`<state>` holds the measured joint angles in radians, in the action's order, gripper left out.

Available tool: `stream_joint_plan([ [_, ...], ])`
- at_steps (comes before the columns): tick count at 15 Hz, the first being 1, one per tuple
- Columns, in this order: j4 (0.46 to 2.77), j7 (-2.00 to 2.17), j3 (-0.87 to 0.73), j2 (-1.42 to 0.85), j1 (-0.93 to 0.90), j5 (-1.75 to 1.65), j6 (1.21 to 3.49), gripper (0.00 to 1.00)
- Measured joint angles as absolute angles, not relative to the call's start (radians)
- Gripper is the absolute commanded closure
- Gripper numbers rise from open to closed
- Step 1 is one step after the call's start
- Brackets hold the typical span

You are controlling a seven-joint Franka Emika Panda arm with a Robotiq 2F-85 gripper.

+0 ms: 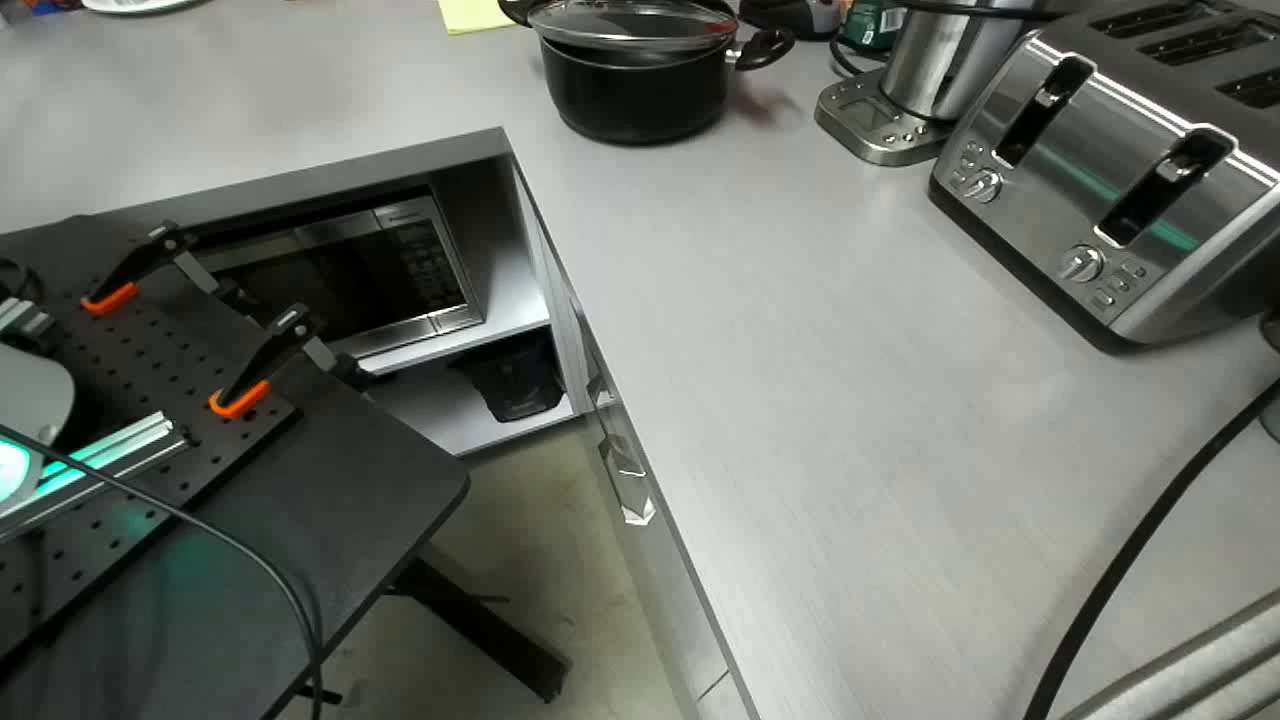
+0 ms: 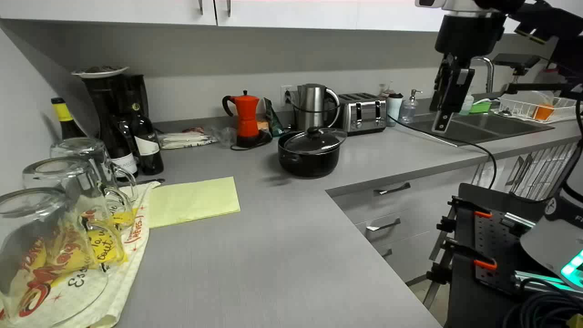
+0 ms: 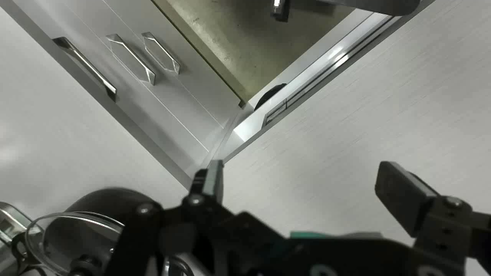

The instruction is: Remove the glass lid from the black pot

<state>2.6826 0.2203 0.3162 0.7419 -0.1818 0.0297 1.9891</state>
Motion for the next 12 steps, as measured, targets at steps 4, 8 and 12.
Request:
stream_joint_plan([
  [4, 2.683, 0.22, 0.316, 0.742, -0.182, 0.03, 1.989, 0.0],
  [8, 2.683, 0.22, 0.316, 0.742, -0.182, 0.029, 1.989, 0.0],
  [12, 2.673, 0.219, 0.293, 0.722, -0.17, 0.017, 1.99, 0.0],
])
